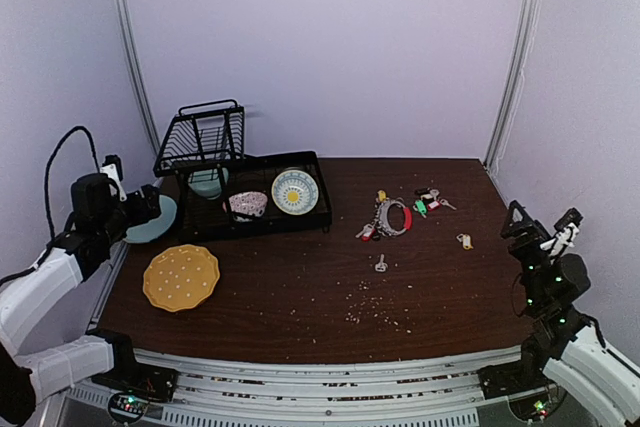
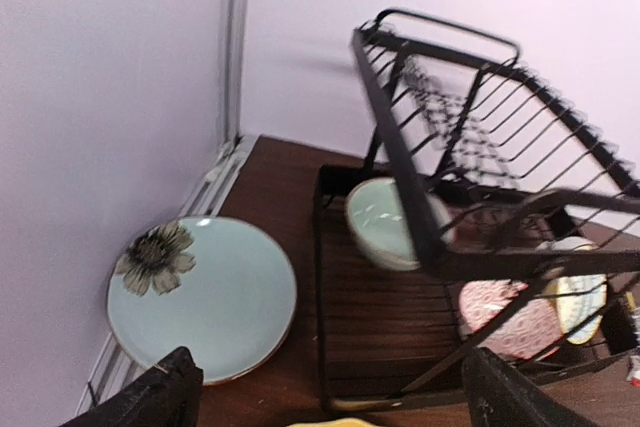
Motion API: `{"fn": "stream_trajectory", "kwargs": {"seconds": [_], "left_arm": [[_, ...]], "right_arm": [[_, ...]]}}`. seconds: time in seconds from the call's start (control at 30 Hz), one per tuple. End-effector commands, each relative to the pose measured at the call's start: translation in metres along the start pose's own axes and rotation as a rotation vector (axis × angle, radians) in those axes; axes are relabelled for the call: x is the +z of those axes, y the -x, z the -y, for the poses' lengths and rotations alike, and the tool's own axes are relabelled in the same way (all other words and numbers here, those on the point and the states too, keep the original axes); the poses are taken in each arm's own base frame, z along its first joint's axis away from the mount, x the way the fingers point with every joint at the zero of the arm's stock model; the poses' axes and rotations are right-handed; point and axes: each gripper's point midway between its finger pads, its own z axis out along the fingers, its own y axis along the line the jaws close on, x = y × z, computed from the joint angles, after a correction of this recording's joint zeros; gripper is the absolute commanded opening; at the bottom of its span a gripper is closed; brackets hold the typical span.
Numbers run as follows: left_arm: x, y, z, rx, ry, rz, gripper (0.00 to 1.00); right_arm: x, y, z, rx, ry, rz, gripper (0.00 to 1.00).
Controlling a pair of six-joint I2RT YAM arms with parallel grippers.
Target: Put the keys on the keyring
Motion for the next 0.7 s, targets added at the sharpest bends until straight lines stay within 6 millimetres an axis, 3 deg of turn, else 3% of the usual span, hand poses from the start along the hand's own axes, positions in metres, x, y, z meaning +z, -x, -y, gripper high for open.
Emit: {"fn": "stream_trajectory", "kwargs": {"seconds": [0.0,0.1,0.2,0.3,0.37,0.4,0.57,0.67], "left_arm": [[-0.034,0.058,0.050,0.060,-0.282,0.203,0.94],[-0.062,0.085,0.073,0.081,-0.418,0.352,0.98],[-0.083,0.110,0.097,0.103,-0.508,0.447,0.97],[-0.084,0.116,0.132,0.158,-0.603,0.439,0.96],[-0.086,0.113,0.155,0.199,-0.697,0.425,0.96],[-0.086,0.108,0.163,0.208,-0.739,0.416,0.96],[-0.088,0.095,0.167,0.229,-0.787,0.415,0.97],[-0.083,0.092,0.160,0.268,-0.728,0.425,0.98]], "right_arm": [[0.011,-0.017,-0.027,-0.097,0.099,-0.133,1.00],[0.037,-0.042,-0.074,-0.166,0.215,-0.356,0.93],[0.071,-0.090,-0.099,-0.233,0.207,-0.653,0.87],[0.101,-0.140,-0.094,-0.377,0.065,-0.885,0.83],[0.128,-0.158,-0.098,-0.474,-0.019,-0.948,0.80],[0.136,-0.173,-0.090,-0.514,-0.071,-0.990,0.78],[0.159,-0.248,-0.052,-0.675,-0.213,-1.201,0.70],[0.166,-0.280,-0.041,-0.715,-0.233,-1.269,0.66]]}}
